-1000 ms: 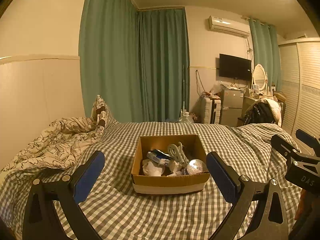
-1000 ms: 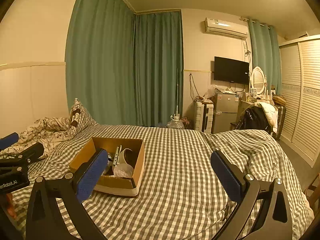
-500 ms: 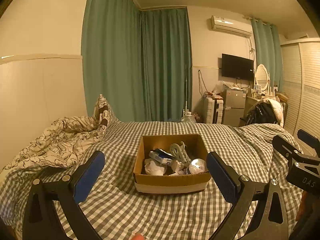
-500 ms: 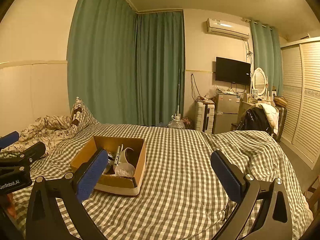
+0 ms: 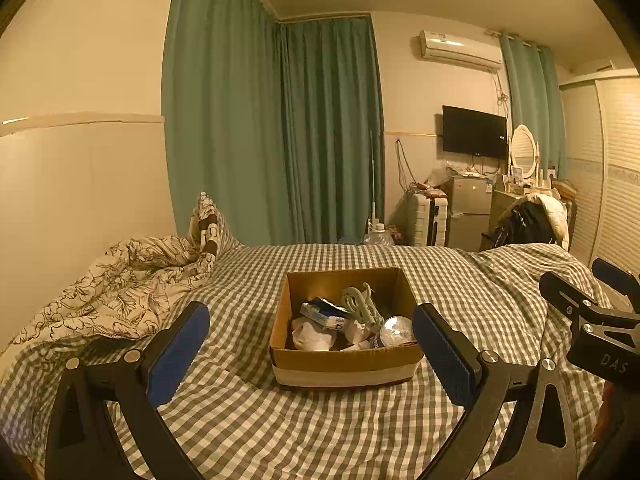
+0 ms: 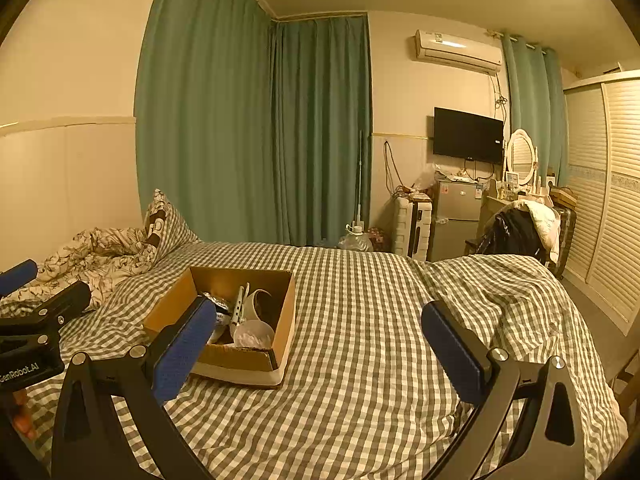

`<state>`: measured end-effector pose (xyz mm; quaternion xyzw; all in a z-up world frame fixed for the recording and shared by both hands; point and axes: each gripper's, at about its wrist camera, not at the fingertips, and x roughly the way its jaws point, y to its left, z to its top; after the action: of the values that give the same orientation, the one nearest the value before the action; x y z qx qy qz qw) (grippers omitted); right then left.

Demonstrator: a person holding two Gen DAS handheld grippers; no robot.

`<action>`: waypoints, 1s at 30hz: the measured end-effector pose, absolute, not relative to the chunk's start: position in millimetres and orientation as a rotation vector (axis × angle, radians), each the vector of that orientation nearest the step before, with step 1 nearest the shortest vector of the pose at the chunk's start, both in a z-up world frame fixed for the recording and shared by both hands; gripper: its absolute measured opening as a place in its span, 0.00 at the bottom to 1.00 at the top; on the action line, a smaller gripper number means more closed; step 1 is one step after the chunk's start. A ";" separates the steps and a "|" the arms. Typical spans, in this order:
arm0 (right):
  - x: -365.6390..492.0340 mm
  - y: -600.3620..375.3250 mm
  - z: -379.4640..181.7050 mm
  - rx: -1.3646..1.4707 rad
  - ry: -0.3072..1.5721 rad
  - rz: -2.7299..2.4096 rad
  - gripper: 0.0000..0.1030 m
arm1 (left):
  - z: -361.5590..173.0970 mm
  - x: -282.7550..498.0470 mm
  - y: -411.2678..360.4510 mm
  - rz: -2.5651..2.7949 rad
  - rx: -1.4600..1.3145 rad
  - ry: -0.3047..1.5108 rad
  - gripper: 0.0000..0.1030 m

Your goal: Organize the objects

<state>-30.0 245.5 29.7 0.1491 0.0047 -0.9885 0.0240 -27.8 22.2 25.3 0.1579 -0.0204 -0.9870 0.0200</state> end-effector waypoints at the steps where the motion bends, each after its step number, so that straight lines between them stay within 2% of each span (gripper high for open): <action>1: -30.3 246.3 29.8 0.464 0.012 -3.060 1.00 | 25.2 -28.0 22.0 -3.063 0.492 -0.064 1.00; 30: -33.4 248.2 26.4 0.494 0.004 -3.052 1.00 | 20.3 -27.0 20.8 -3.054 0.496 -0.066 1.00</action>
<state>-33.4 248.2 26.4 0.1596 0.0013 -0.9869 0.0249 -27.0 20.8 20.3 0.1601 -0.0214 -0.9866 0.0232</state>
